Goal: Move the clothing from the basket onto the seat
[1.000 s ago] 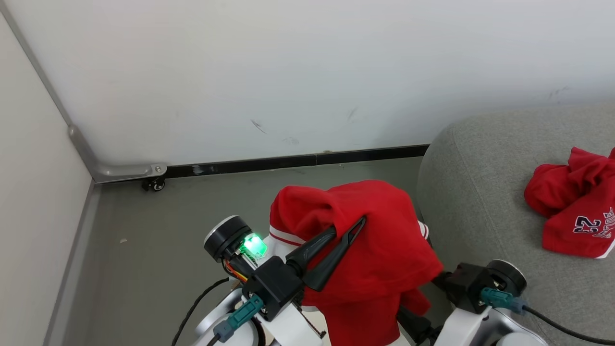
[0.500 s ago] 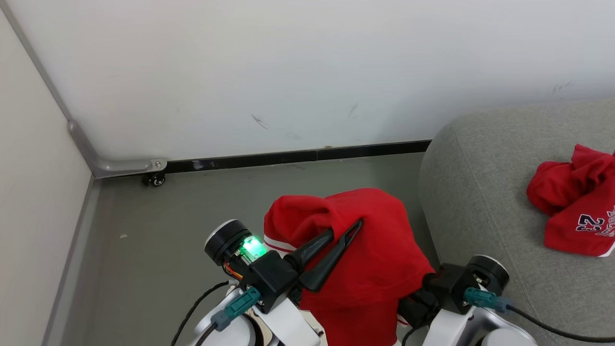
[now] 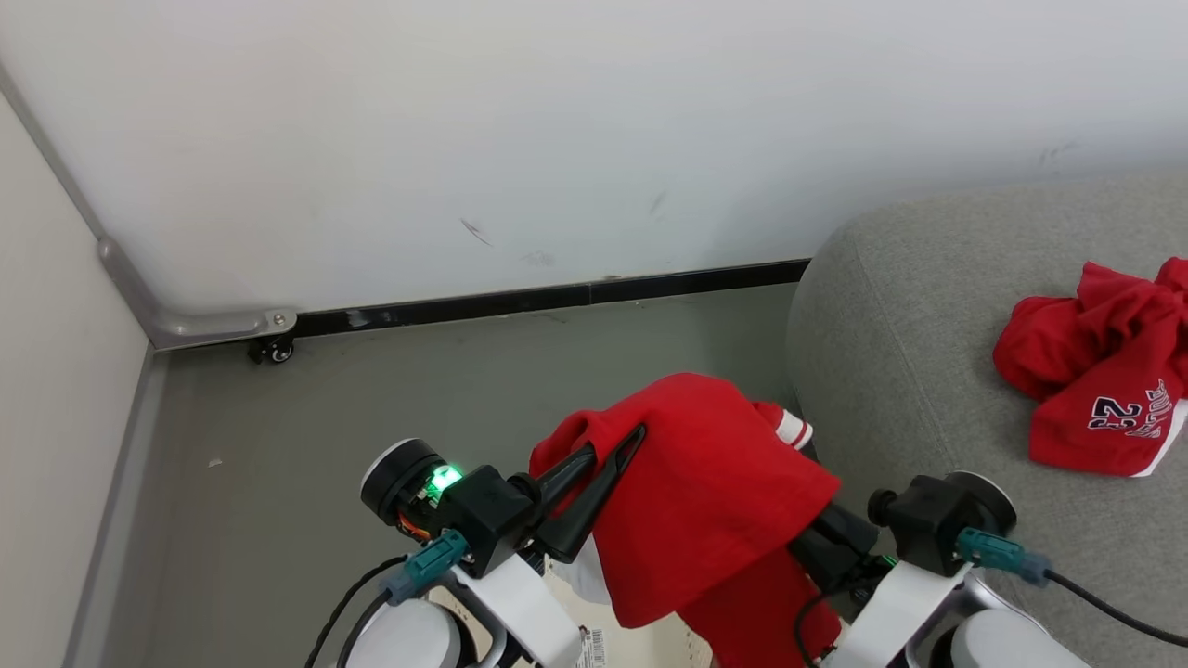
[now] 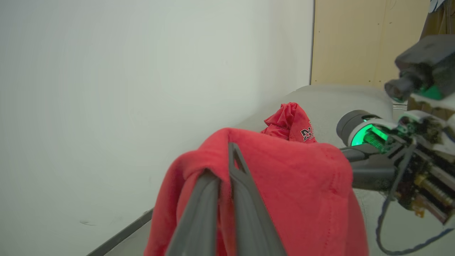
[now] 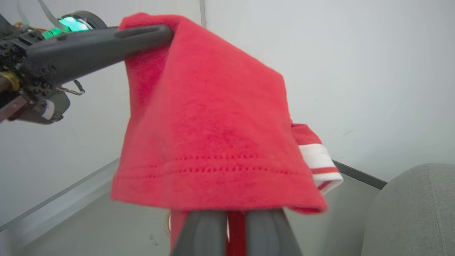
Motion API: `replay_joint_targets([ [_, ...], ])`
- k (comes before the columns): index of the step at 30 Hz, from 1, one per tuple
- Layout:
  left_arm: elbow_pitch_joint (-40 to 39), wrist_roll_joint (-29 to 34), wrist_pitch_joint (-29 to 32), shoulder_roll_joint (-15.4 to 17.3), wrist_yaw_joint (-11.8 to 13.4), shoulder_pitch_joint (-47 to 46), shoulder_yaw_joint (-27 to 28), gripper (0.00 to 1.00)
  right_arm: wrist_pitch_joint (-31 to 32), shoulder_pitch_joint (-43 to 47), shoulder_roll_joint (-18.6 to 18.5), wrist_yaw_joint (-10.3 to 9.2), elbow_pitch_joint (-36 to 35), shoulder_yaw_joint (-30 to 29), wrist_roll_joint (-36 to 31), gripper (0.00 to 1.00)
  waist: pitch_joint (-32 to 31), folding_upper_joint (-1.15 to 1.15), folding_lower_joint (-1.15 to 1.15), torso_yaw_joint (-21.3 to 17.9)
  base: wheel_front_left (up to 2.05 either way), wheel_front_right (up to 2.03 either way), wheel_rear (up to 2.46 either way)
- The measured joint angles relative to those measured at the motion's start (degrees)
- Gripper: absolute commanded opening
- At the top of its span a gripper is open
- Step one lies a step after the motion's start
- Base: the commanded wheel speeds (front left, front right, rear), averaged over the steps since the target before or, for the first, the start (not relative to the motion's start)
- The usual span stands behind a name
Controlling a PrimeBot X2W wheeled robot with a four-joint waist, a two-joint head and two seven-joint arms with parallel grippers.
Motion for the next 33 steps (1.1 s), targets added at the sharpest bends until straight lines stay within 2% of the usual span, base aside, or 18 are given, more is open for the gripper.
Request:
replay_joint_targets([
  [2, 0.38, -0.62, 0.27, -0.04, 0.00, 0.02, 0.09, 0.22, -0.86, 0.14, 0.29, 0.00, 0.09, -1.10, 0.15, 0.00, 0.02, 0.00, 0.00, -0.37, 0.00, 0.00, 0.00],
  [3, 0.53, -0.97, 0.35, -0.07, 0.01, 0.03, 0.14, 0.35, -1.41, 0.20, 0.43, 0.00, 0.12, -1.89, 0.35, 0.00, 0.03, 0.00, 0.00, -0.56, 0.00, 0.00, 0.00],
  [4, 0.67, -1.11, 0.35, -0.08, 0.01, 0.03, 0.19, 0.42, -1.93, 0.21, 0.51, 0.00, 0.13, -2.60, 0.64, 0.00, 0.02, 0.00, 0.00, -0.74, 0.00, 0.00, 0.00],
  [6, 0.88, -1.74, 0.35, -0.32, 0.00, 0.10, 0.36, 0.49, -2.88, 0.30, 0.64, 0.00, 0.13, -4.05, 0.79, 0.00, 0.00, 0.00, 0.00, -1.10, 0.00, 0.00, 0.00],
  [7, 0.92, -2.25, 0.34, -0.48, 0.00, 0.17, 0.45, 0.56, -3.27, 0.46, 0.76, 0.00, 0.13, -4.79, 0.90, 0.00, -0.02, 0.00, 0.00, -1.28, 0.00, 0.00, 0.00],
  [9, 1.01, -2.97, 0.34, -0.75, 0.00, 0.30, 0.48, 1.00, -4.12, 1.15, 1.04, 0.00, 0.12, -6.21, 1.20, 0.00, -0.07, 0.00, 0.00, -1.62, 0.00, 0.00, 0.00],
  [17, 1.68, -4.03, -0.13, -0.68, -0.16, 0.51, 1.40, 1.00, -6.87, 2.22, 1.32, 0.00, 0.14, -11.51, 1.19, 0.00, -0.51, 0.00, 0.00, -2.83, 0.00, 0.00, 0.00],
  [33, 2.83, -5.26, -1.05, 0.05, -0.07, 2.48, 3.90, 1.00, -7.84, 7.55, 1.75, 0.00, -1.69, -19.97, -0.69, 0.00, -1.50, 0.00, 0.00, -6.02, 0.00, 0.00, 0.00],
])
